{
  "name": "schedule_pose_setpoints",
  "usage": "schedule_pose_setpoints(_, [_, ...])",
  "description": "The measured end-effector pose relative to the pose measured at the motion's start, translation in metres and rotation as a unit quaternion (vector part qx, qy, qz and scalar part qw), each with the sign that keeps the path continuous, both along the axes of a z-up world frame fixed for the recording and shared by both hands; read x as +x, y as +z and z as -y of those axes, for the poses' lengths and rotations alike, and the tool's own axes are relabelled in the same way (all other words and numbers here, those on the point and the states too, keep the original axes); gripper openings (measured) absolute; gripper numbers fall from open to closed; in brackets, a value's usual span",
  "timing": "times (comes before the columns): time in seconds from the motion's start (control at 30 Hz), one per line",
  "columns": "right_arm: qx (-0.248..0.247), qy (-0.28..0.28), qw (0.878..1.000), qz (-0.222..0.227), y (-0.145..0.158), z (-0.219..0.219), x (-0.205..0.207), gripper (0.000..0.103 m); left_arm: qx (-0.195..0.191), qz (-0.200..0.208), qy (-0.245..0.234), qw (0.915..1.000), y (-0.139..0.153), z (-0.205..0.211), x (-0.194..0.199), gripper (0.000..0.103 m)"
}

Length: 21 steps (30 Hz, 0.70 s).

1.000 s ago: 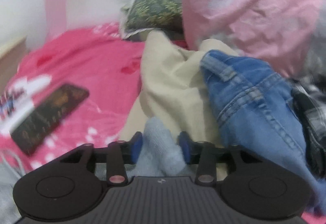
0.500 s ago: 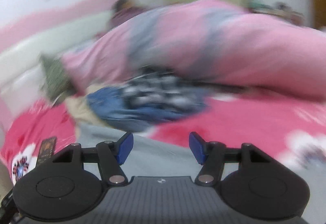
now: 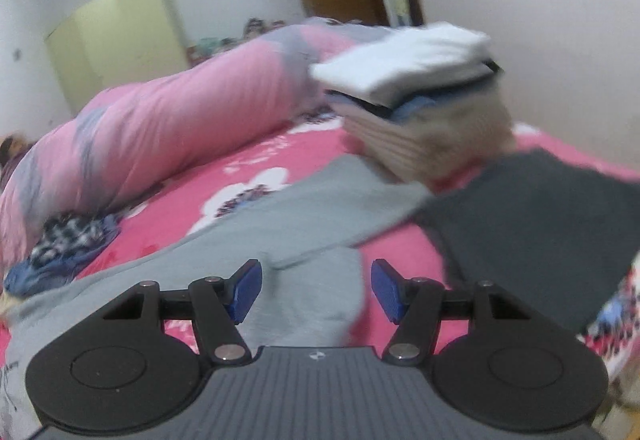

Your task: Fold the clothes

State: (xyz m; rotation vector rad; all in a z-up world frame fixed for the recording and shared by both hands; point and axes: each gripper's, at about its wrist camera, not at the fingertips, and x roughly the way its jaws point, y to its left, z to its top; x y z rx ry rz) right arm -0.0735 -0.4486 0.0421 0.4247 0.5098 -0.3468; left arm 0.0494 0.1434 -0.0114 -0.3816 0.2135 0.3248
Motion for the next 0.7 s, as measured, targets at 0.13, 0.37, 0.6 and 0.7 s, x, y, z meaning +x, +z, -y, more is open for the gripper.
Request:
schedule_pose_setpoints(0.13, [0.021, 0.0, 1.0, 0.007, -0.025, 0.026, 0.004, 0.063, 0.034, -0.017, -0.088, 0.9953, 0.012, 0.055, 0.024, 0.064])
schedule_pose_setpoints(0.37, [0.061, 0.008, 0.998, 0.011, -0.035, 0.078, 0.059, 0.063, 0.084, -0.081, -0.183, 0.9762, -0.006, 0.132, 0.079, 0.064])
schedule_pose_setpoints(0.6, [0.021, 0.053, 0.998, -0.038, -0.028, 0.102, 0.199, 0.06, 0.121, -0.126, -0.219, 0.96, -0.047, 0.177, 0.129, 0.064])
schedule_pose_setpoints(0.7, [-0.005, 0.055, 0.995, -0.079, -0.039, 0.11, 0.262, 0.044, 0.13, -0.142, -0.22, 0.9564, -0.066, 0.184, 0.14, 0.064])
